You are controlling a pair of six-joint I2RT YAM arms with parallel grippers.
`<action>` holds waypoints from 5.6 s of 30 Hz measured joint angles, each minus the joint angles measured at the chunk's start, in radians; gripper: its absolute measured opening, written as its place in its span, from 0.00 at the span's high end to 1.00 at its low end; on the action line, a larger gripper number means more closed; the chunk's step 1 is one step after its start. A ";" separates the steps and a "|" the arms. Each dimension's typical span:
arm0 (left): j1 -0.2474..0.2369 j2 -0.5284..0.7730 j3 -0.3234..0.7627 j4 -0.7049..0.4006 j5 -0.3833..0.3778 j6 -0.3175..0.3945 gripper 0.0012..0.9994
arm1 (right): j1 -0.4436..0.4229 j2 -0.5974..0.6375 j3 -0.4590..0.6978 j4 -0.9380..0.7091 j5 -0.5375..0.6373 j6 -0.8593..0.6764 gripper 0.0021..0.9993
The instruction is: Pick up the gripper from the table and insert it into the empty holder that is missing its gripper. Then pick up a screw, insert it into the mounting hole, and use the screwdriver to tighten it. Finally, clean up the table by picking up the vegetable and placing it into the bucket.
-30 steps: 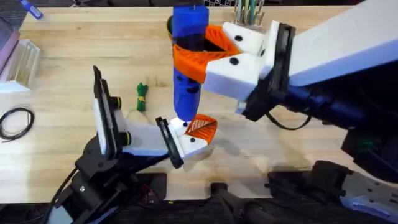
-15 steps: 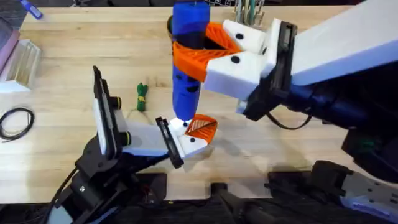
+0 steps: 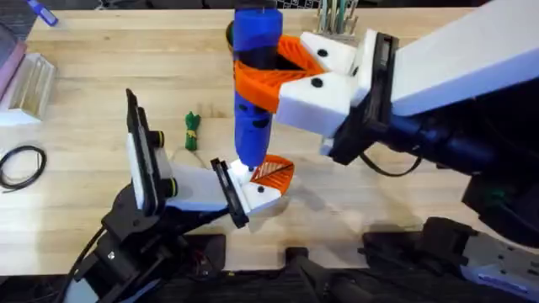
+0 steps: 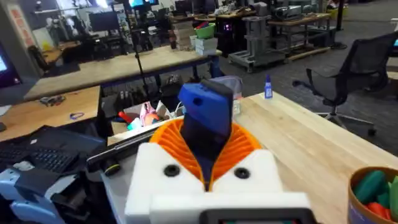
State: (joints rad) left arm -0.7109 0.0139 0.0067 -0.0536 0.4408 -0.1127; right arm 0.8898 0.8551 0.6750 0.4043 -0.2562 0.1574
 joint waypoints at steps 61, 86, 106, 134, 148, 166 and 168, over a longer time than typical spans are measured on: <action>0.000 -0.001 0.000 -0.001 0.000 0.000 0.98 | -0.429 0.330 -0.019 -0.003 0.334 -0.865 0.98; 0.000 -0.001 0.001 -0.001 0.000 0.000 0.98 | -0.548 0.793 0.009 -0.062 0.435 -1.476 0.34; 0.000 -0.001 0.001 -0.001 0.000 0.000 0.98 | -0.489 0.548 0.021 -0.296 0.457 -0.993 0.01; 0.000 -0.001 0.078 -0.123 -0.180 -0.039 0.01 | -0.453 0.181 0.021 -0.443 0.443 -0.466 0.01; 0.000 0.456 0.751 -0.830 -0.744 -0.123 0.01 | -0.352 0.170 0.021 -0.447 0.442 -0.420 0.01; 0.252 0.877 0.878 -0.870 -0.843 -0.256 0.01 | -0.351 0.114 0.019 -0.549 0.443 -0.317 0.01; 0.362 0.929 0.879 -0.869 -0.811 -0.263 0.01 | -0.351 0.112 0.019 -0.549 0.442 -0.317 0.01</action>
State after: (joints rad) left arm -0.3485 0.9429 0.8852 -0.9227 -0.3699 -0.3757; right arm 0.5387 0.9668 0.6945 -0.1446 0.1860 -0.1596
